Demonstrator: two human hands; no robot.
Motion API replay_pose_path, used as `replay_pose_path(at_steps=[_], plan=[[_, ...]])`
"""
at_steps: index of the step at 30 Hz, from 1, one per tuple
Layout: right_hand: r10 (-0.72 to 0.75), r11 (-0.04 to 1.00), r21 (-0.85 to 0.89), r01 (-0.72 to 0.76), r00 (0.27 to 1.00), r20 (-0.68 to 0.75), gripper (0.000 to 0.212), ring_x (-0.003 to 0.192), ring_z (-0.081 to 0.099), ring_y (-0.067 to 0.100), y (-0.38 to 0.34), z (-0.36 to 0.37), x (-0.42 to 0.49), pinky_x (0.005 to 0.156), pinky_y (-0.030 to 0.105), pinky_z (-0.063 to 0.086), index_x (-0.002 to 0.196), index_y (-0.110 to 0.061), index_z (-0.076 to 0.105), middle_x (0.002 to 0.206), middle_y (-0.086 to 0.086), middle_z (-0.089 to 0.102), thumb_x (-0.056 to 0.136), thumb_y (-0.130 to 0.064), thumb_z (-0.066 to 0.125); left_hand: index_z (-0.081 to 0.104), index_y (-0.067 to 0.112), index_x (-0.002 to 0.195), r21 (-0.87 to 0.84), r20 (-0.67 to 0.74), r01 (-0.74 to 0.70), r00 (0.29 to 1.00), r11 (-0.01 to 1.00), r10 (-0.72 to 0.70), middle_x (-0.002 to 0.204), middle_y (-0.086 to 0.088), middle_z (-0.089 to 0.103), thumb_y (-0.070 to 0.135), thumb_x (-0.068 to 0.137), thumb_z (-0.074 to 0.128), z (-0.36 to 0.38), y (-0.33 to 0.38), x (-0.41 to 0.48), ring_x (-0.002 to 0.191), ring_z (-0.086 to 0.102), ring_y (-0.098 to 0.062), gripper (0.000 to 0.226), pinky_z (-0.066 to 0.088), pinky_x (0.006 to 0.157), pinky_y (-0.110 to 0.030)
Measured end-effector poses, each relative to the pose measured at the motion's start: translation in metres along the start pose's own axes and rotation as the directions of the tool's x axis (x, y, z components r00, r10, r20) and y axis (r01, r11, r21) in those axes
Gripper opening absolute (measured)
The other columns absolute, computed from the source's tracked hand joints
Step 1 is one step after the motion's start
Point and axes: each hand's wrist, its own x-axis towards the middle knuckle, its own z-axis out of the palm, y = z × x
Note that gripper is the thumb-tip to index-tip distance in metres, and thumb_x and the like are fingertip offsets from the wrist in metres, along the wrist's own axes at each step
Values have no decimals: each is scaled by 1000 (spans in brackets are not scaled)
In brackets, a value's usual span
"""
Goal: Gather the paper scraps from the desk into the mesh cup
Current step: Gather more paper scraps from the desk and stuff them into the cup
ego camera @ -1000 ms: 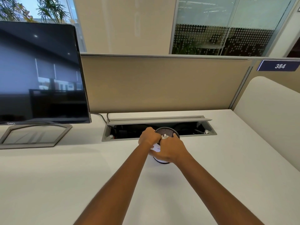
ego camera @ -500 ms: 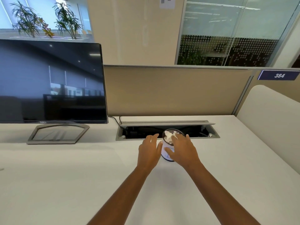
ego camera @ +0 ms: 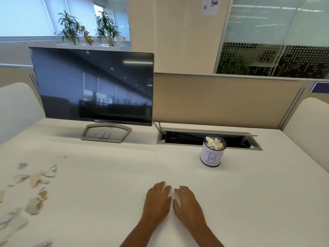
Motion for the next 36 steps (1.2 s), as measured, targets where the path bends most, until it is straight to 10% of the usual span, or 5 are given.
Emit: replay_pose_path(at_steps=[4, 9, 19, 29, 36], plan=[[-12, 999, 35, 10, 998, 56, 39, 142, 19, 6, -36, 24, -13, 110, 20, 29, 137, -25, 37, 153, -6, 23, 99, -31, 32, 73, 26, 88, 35, -125, -88, 988, 996, 92, 95, 7, 72, 29, 56, 83, -24, -20, -28, 85, 68, -3, 34, 52, 67, -10], [0, 998, 67, -4, 998, 61, 39, 143, 18, 9, -83, 48, -26, 113, 22, 27, 137, -23, 38, 154, -3, 23, 99, -29, 33, 53, 17, 125, -40, -1, -36, 999, 999, 36, 129, 1, 53, 13, 94, 35, -40, -63, -56, 116, 52, -14, 36, 44, 94, -27], [-82, 983, 173, 62, 990, 111, 43, 132, 37, 12, -200, 99, -48, 106, 22, 35, 139, -19, 36, 145, -1, 37, 97, -26, 40, 56, 19, 125, -57, 28, -37, 999, 998, 39, 128, 1, 58, 8, 93, 38, -88, -171, -112, 118, 53, -14, 38, 44, 97, -25], [-303, 953, 167, 253, 832, 465, 87, 142, 19, 19, -264, 109, -60, 113, 34, 25, 145, -32, 19, 158, -7, 8, 76, -37, 71, 56, 24, 121, -26, 54, 152, 987, 988, -150, 124, -1, 54, 33, 98, 39, -139, -258, -166, 114, 54, -13, 30, 46, 92, -25], [-332, 935, 18, 354, 858, 392, 48, 131, 31, 20, -283, 125, -60, 99, 32, 41, 133, -27, 44, 150, -3, 30, 87, -25, 58, 43, 25, 128, 93, 407, 240, 876, 966, -257, 134, -5, 43, 57, 80, 59, -149, -269, -200, 123, 49, -23, 60, 42, 98, -31]])
